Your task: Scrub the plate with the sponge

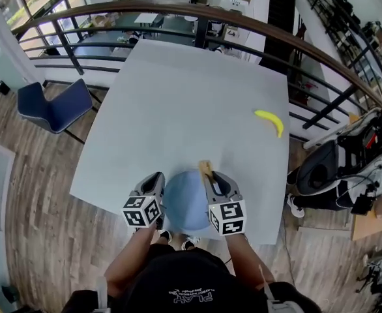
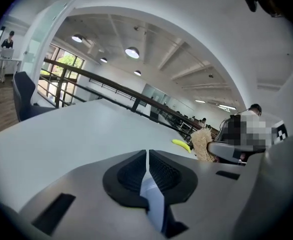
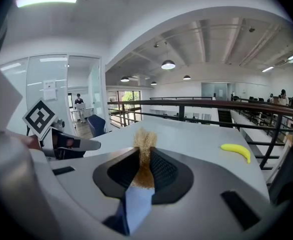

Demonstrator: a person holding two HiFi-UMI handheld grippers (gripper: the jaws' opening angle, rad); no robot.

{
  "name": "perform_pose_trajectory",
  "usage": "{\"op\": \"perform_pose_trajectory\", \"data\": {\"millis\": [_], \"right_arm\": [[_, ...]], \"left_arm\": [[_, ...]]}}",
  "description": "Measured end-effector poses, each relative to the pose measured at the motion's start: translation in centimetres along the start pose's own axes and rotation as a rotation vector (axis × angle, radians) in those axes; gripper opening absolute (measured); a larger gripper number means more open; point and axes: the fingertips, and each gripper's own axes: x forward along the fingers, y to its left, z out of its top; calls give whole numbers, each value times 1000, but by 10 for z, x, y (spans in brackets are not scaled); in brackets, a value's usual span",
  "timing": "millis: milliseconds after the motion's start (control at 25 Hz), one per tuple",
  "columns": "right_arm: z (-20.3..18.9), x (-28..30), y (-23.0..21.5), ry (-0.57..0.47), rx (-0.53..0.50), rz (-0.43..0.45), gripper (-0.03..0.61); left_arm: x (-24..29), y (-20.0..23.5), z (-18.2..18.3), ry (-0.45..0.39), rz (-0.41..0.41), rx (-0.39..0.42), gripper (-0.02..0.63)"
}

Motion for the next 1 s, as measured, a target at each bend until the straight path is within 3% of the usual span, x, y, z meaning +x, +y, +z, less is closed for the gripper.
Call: {"op": "perform_pose_trajectory", "data": {"millis": [240, 520, 760, 1000], "right_arm": [[38, -19, -24, -69, -31, -45, 72], [89, -40, -24, -148, -59, -72, 72], [121, -56, -38, -209, -80, -111, 72], [132, -71, -47, -234, -120, -131, 69]], "left_arm": [[-6, -35, 40, -92, -70, 52, 13], [-28, -84, 114, -210, -131, 277, 14], [-30, -110, 140, -257, -179, 271, 14], [-26, -150, 143, -292, -308, 320, 14]]}}
